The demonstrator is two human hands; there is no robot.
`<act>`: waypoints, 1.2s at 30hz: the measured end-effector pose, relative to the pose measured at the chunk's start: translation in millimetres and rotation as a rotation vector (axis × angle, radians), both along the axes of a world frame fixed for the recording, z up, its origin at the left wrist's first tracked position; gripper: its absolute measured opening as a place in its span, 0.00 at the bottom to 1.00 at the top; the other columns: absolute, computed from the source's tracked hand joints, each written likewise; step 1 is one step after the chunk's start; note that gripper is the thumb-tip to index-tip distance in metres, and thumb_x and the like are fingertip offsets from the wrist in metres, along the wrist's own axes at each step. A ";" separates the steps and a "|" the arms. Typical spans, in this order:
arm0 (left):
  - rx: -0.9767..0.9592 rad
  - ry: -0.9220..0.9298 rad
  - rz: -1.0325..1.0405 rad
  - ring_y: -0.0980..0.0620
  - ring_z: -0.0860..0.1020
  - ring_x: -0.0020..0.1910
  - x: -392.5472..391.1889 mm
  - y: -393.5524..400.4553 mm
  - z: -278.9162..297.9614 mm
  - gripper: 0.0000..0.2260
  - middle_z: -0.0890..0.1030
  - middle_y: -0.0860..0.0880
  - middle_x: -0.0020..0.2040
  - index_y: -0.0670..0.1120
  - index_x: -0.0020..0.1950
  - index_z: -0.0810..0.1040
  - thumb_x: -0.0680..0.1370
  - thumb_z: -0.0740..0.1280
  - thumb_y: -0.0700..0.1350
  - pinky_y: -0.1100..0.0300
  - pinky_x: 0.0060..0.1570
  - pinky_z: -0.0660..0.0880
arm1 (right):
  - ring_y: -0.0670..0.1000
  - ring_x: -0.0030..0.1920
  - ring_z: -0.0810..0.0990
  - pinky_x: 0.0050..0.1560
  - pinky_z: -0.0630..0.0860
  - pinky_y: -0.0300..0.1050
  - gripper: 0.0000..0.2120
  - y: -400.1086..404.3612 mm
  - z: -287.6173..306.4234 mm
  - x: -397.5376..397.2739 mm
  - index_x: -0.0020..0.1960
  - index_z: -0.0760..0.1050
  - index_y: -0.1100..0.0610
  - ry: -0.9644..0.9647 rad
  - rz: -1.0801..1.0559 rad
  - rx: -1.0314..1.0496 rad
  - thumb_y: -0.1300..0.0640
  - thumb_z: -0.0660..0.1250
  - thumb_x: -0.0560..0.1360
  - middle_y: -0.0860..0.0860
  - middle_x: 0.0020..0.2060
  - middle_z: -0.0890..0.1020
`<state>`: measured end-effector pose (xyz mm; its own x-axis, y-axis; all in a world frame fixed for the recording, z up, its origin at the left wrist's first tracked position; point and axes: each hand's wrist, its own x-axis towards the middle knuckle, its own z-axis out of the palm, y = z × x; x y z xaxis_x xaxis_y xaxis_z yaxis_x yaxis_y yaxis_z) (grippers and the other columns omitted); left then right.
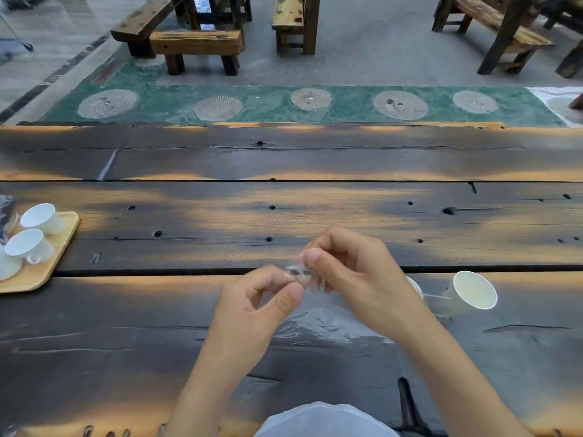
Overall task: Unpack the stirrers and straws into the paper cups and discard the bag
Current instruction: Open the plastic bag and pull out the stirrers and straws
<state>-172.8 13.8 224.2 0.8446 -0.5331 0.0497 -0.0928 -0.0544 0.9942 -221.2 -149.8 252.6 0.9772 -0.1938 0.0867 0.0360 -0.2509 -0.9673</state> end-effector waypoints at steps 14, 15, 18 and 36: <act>-0.286 0.268 0.136 0.52 0.72 0.33 19.6 23.8 -2.6 0.15 0.76 0.47 0.32 0.43 0.37 0.79 0.70 0.75 0.54 0.66 0.33 0.72 | 0.56 0.38 0.85 0.46 0.80 0.47 0.33 -93.0 -29.9 -43.1 0.56 0.79 0.59 0.223 -0.191 0.293 0.42 0.82 0.58 0.62 0.42 0.85; -0.312 0.288 0.142 0.52 0.72 0.33 19.6 22.2 -1.9 0.11 0.75 0.46 0.32 0.43 0.37 0.79 0.71 0.72 0.50 0.66 0.33 0.72 | 0.57 0.38 0.85 0.46 0.81 0.47 0.41 -91.9 -38.9 -44.6 0.58 0.77 0.61 0.229 -0.204 0.401 0.40 0.83 0.53 0.62 0.42 0.85; -0.368 0.343 0.167 0.52 0.73 0.33 19.7 17.3 -0.1 0.06 0.75 0.46 0.33 0.42 0.39 0.78 0.74 0.67 0.43 0.66 0.33 0.73 | 0.55 0.36 0.84 0.50 0.76 0.56 0.45 -85.9 -63.7 -48.8 0.57 0.76 0.67 0.224 -0.201 0.632 0.42 0.85 0.50 0.60 0.39 0.85; 0.112 -0.353 -0.155 0.49 0.80 0.46 39.5 33.7 15.5 0.11 0.79 0.50 0.51 0.48 0.50 0.86 0.71 0.74 0.37 0.61 0.49 0.76 | 0.48 0.25 0.69 0.26 0.67 0.37 0.17 -72.6 -50.3 -46.7 0.35 0.80 0.56 0.126 -0.208 0.535 0.44 0.81 0.60 0.53 0.26 0.74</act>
<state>-133.3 47.5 239.7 0.6950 -0.6715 0.2572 -0.4436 -0.1188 0.8883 -267.9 -222.4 202.3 0.9102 -0.3675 -0.1908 -0.0854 0.2842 -0.9550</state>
